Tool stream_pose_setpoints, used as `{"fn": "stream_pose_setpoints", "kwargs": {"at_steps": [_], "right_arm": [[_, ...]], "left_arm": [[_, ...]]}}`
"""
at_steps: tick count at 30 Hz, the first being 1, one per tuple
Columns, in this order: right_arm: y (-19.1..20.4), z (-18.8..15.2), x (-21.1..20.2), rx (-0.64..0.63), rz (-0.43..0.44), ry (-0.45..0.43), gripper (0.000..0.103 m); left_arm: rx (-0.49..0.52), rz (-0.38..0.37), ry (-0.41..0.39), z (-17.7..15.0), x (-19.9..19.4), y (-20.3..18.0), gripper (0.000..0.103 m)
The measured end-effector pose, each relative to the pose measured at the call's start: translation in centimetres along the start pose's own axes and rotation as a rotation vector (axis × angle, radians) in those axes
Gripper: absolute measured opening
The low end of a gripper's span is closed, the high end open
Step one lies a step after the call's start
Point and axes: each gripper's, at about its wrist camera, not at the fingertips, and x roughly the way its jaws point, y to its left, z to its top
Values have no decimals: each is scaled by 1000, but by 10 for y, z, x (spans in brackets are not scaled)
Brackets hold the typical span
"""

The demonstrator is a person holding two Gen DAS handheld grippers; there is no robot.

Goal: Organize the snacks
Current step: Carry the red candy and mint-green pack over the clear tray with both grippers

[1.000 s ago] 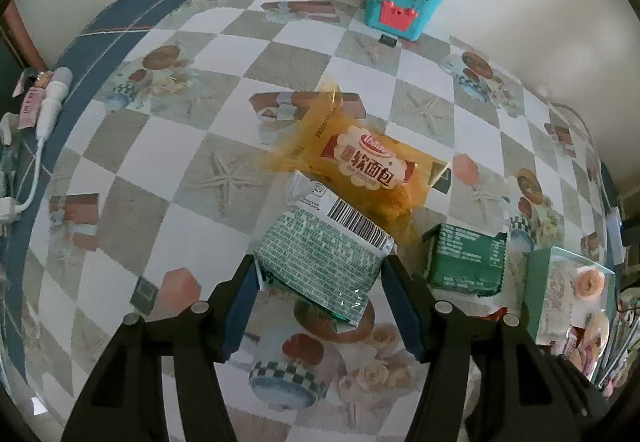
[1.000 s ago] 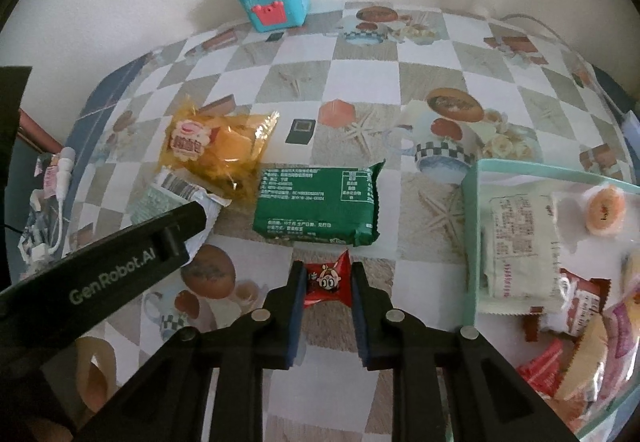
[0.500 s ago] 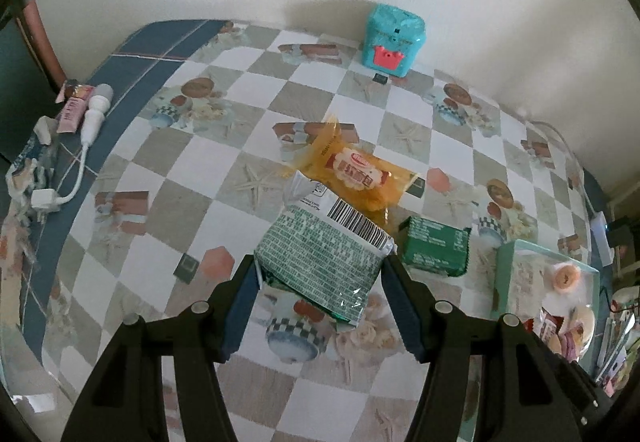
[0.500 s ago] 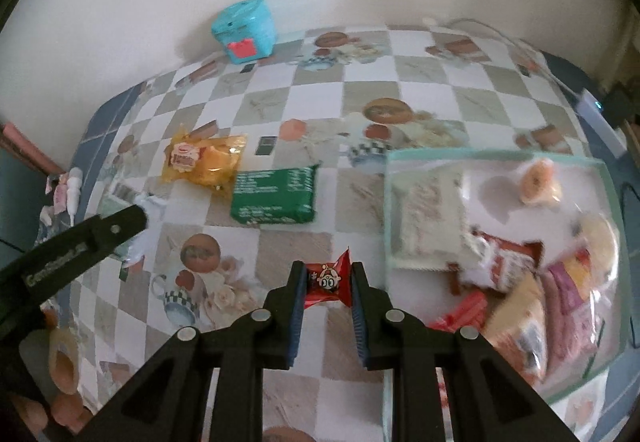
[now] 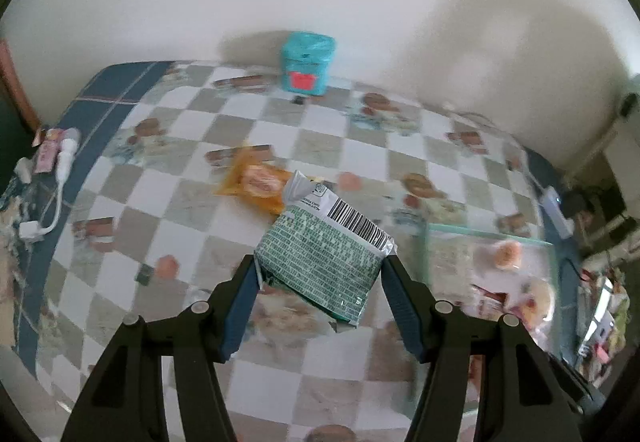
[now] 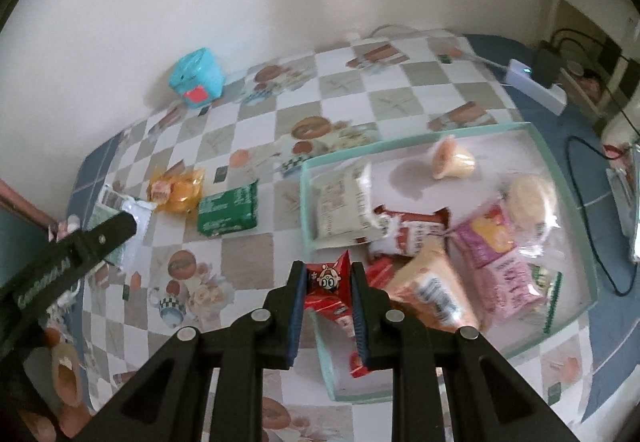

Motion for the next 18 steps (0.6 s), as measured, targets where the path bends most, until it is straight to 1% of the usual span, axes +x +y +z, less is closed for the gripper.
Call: {"fn": "stream_pose_setpoints", "kwargs": {"at_steps": [5, 7, 11, 14, 18], "right_arm": [[-31, 7, -4, 71, -28, -10, 23], [-50, 11, -4, 114, -36, -9, 23], [-94, 15, -7, 228, -31, -4, 23], [-123, 15, -9, 294, -59, -10, 23], [-153, 17, -11, 355, -79, -14, 23]], "left_arm": [[47, -40, -5, -4, -3, -29, 64], [66, -51, -1, -6, -2, -40, 64], [105, -112, 20, -14, 1, -67, 64], [149, -120, 28, -22, 4, -89, 64], [193, -137, 52, -32, 11, -114, 64]]}}
